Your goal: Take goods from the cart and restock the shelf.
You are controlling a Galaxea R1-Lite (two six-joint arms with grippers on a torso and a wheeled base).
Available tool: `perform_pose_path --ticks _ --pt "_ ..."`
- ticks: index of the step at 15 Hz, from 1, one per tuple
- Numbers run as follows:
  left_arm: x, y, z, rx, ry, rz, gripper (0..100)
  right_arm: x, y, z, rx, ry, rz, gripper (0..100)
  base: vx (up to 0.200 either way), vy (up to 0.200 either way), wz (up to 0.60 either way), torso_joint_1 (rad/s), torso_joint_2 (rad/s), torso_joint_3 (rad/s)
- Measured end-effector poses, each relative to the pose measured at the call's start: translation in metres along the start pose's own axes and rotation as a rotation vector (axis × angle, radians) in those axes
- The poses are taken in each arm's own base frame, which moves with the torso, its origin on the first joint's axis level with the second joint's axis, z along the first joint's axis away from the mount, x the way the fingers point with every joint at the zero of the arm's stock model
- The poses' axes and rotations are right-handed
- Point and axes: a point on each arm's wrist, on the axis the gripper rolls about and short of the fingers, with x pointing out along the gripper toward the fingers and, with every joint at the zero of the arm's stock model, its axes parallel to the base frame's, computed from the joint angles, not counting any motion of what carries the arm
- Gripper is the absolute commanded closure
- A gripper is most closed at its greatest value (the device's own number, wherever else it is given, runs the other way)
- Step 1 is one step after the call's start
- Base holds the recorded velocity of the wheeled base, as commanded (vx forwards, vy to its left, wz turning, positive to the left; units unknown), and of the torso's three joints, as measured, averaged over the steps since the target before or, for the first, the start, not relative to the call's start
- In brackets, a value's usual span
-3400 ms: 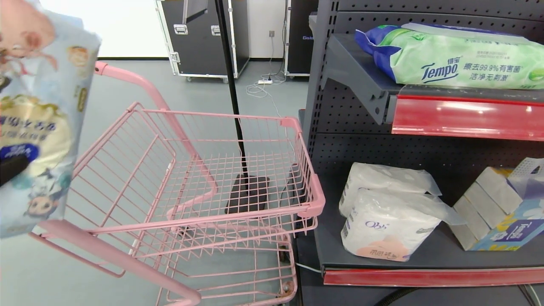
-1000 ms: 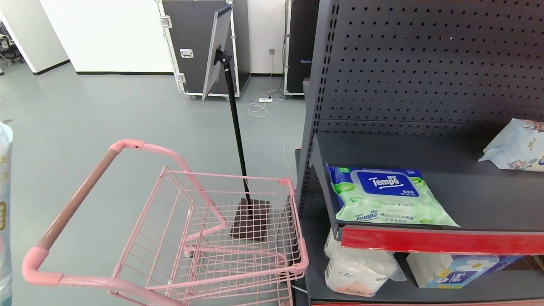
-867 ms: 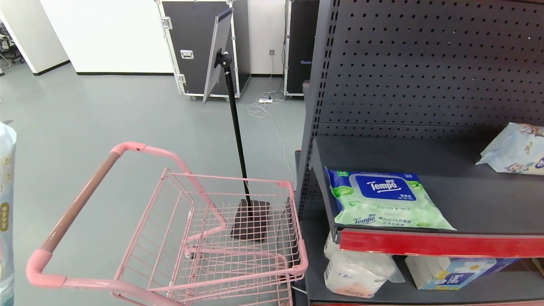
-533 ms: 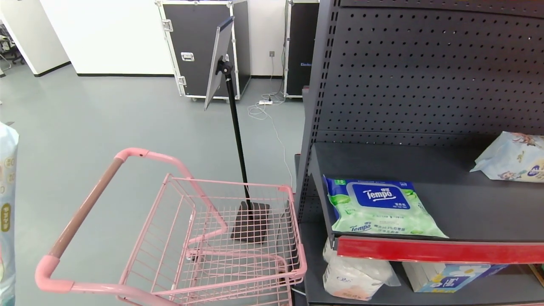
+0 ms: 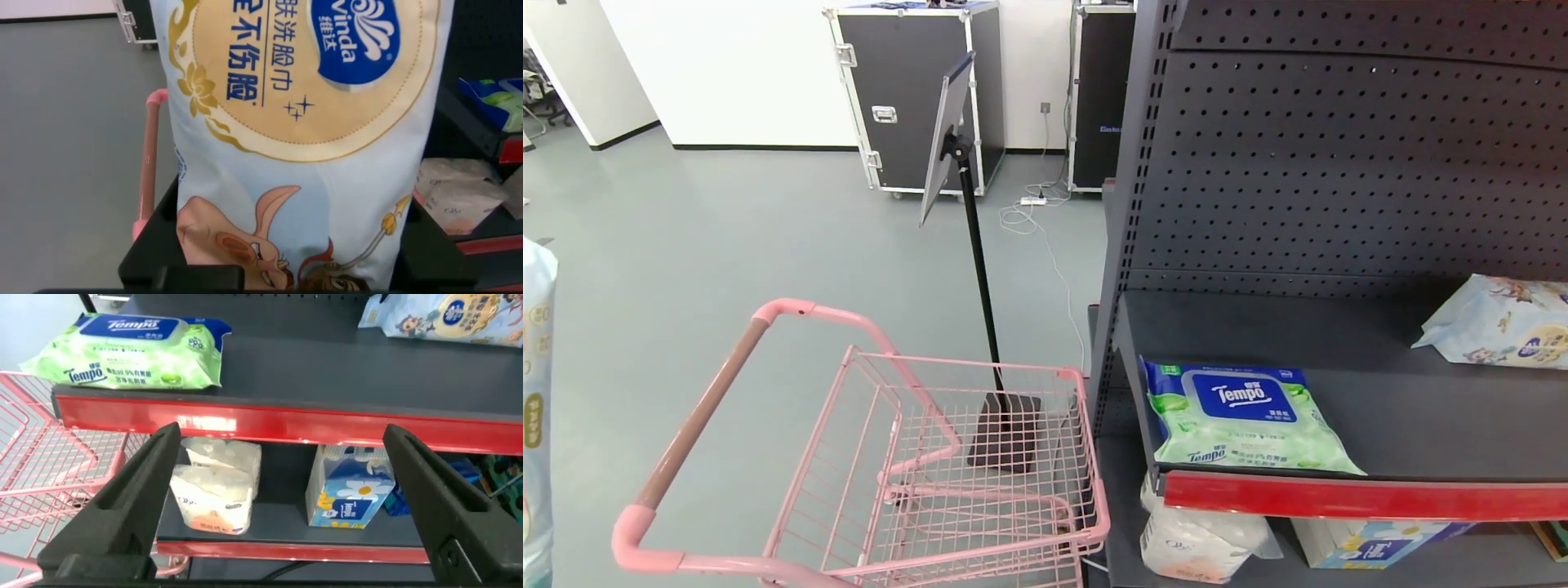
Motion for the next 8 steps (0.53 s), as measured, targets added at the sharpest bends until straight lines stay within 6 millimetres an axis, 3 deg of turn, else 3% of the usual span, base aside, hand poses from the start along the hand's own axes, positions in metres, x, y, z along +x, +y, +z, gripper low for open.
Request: perform_pose_path --ticks 2,8 --pt "0.000 0.000 -0.002 0.006 0.006 -0.001 100 0.000 0.000 0.000 -0.001 0.000 0.000 0 0.000 0.000 0.00 0.000 0.00 0.000" --pt "-0.001 -0.001 -0.013 0.049 0.012 -0.005 100 0.000 0.000 0.000 -0.001 0.000 0.002 0 0.000 -0.200 0.00 0.008 0.00 -0.002"
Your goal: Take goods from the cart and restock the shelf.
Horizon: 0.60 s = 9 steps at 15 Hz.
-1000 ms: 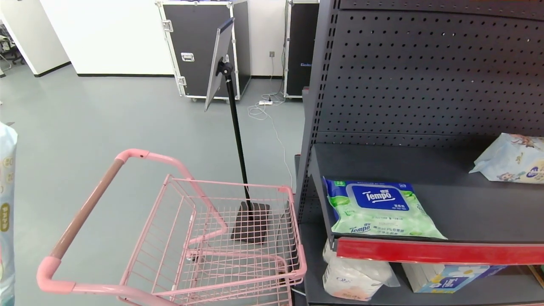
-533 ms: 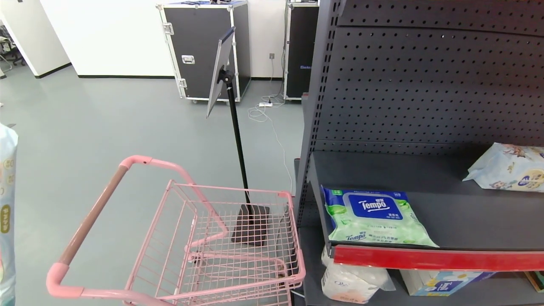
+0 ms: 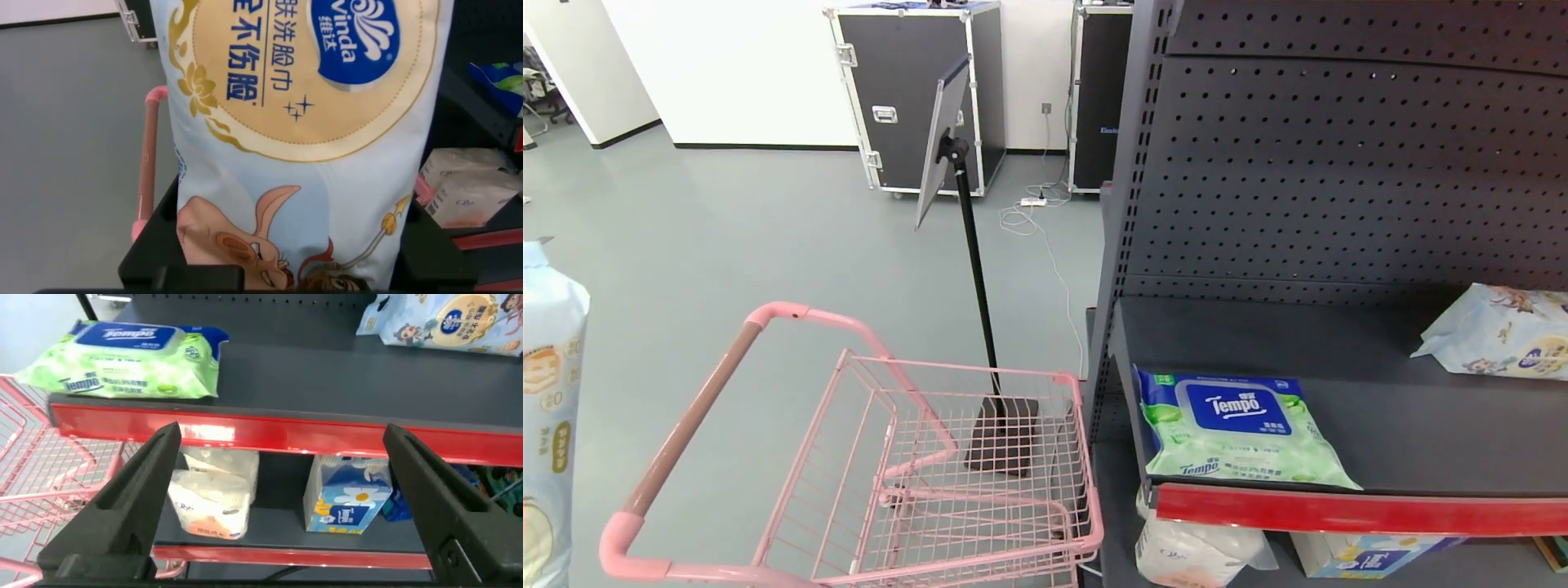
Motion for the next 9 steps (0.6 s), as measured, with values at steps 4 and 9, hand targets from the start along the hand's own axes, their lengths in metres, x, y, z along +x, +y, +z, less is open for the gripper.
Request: perform_pose_path --ticks 4,9 --pt "-0.0015 -0.0002 -0.0010 0.002 -0.008 0.000 100 0.0000 0.0000 0.0000 -0.001 0.000 0.001 0 0.000 -0.200 0.00 0.001 0.00 0.000" --pt "-0.0015 -0.0002 -0.0010 0.003 -0.009 0.000 100 0.0000 0.0000 0.0000 -0.001 0.000 0.001 0 0.000 -0.200 0.00 0.001 0.00 0.003"
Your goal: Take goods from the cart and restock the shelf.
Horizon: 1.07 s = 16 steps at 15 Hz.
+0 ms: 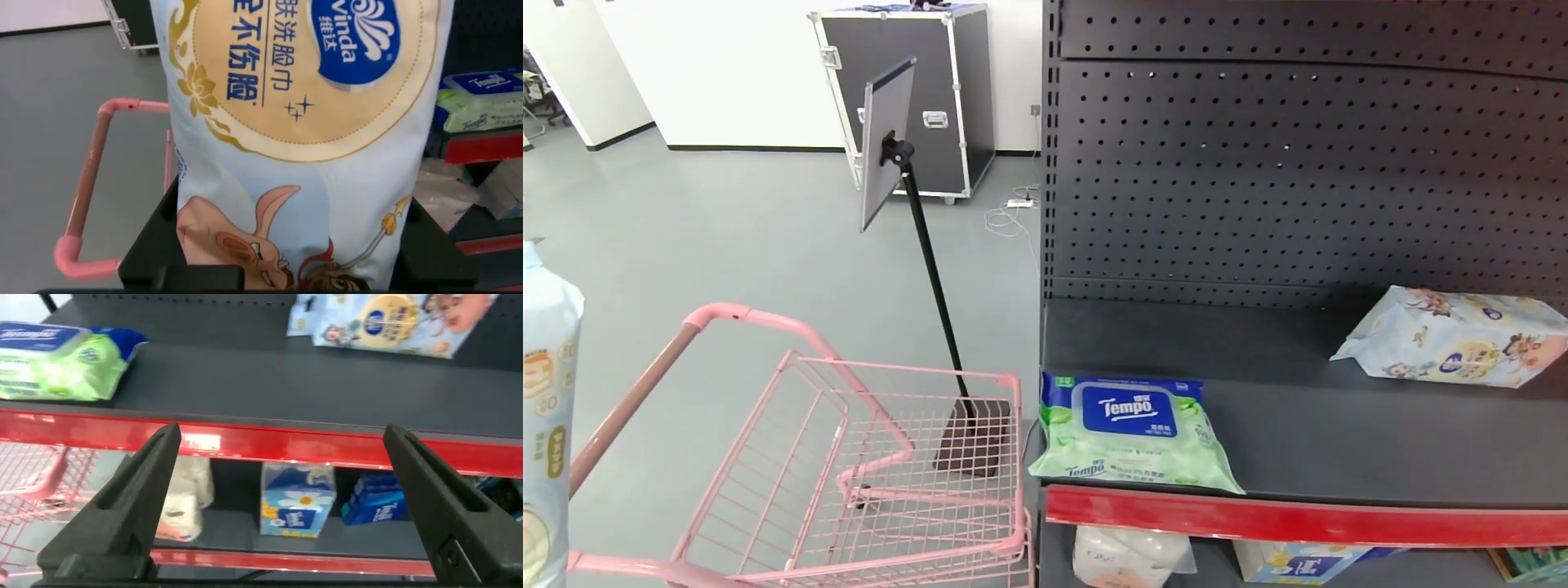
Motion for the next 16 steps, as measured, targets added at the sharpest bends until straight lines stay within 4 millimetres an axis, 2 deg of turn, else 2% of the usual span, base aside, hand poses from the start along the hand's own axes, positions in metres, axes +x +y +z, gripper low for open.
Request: perform_pose_path --ticks 11,16 --pt "0.006 -0.001 -0.005 0.040 0.039 -0.028 100 0.000 0.000 0.000 0.000 0.000 0.000 0 0.000 -0.200 0.00 0.001 0.00 0.002" --pt "0.020 0.001 0.006 0.041 0.016 -0.048 100 0.000 0.000 0.000 0.000 0.000 0.000 0 0.000 -0.200 0.00 0.002 0.00 0.005"
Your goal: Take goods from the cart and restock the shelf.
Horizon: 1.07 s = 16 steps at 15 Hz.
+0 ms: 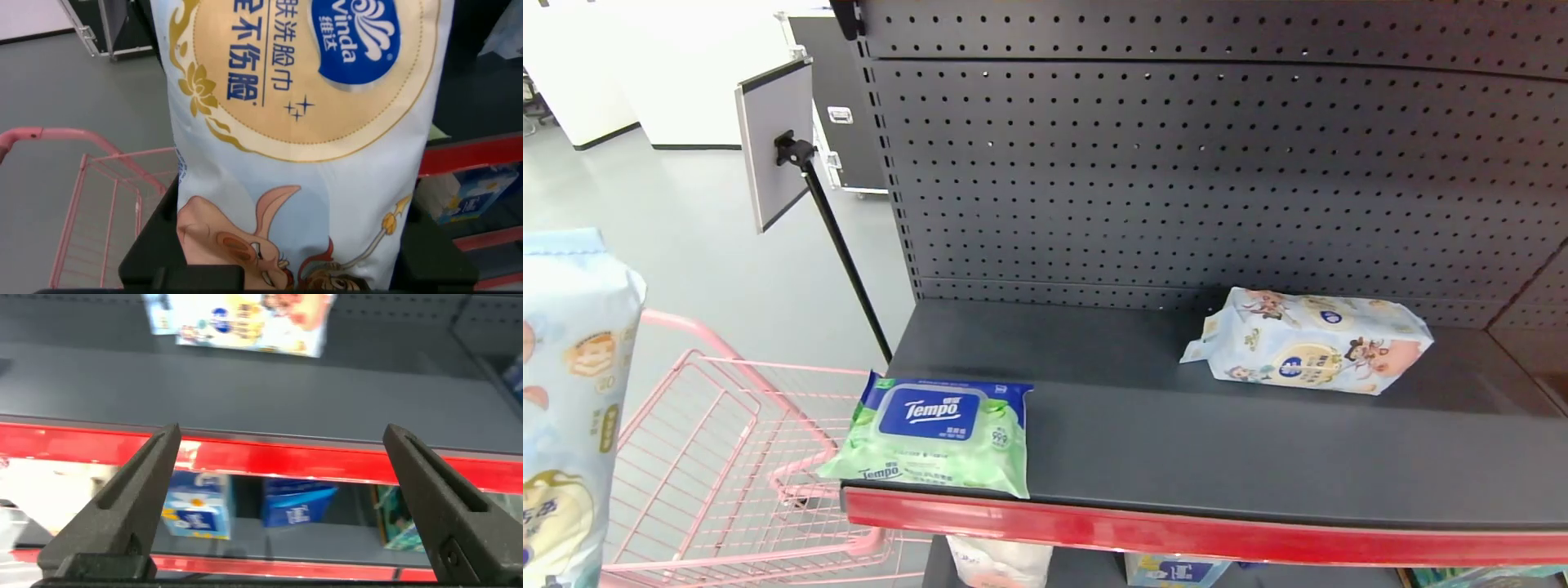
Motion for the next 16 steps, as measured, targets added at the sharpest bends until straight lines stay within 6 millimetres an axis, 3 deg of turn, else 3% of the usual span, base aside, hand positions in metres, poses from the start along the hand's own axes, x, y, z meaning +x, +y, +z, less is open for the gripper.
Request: perform_pose_path --ticks 9,16 --pt "0.039 0.006 0.016 0.015 0.034 -0.044 100 0.000 0.000 0.000 0.000 -0.001 0.000 0 0.000 -0.200 0.00 0.001 0.00 0.001" --pt "0.048 0.005 0.015 0.033 0.071 -0.087 100 0.000 0.000 0.000 0.000 0.000 0.001 0 0.000 -0.200 0.00 0.003 0.00 0.004"
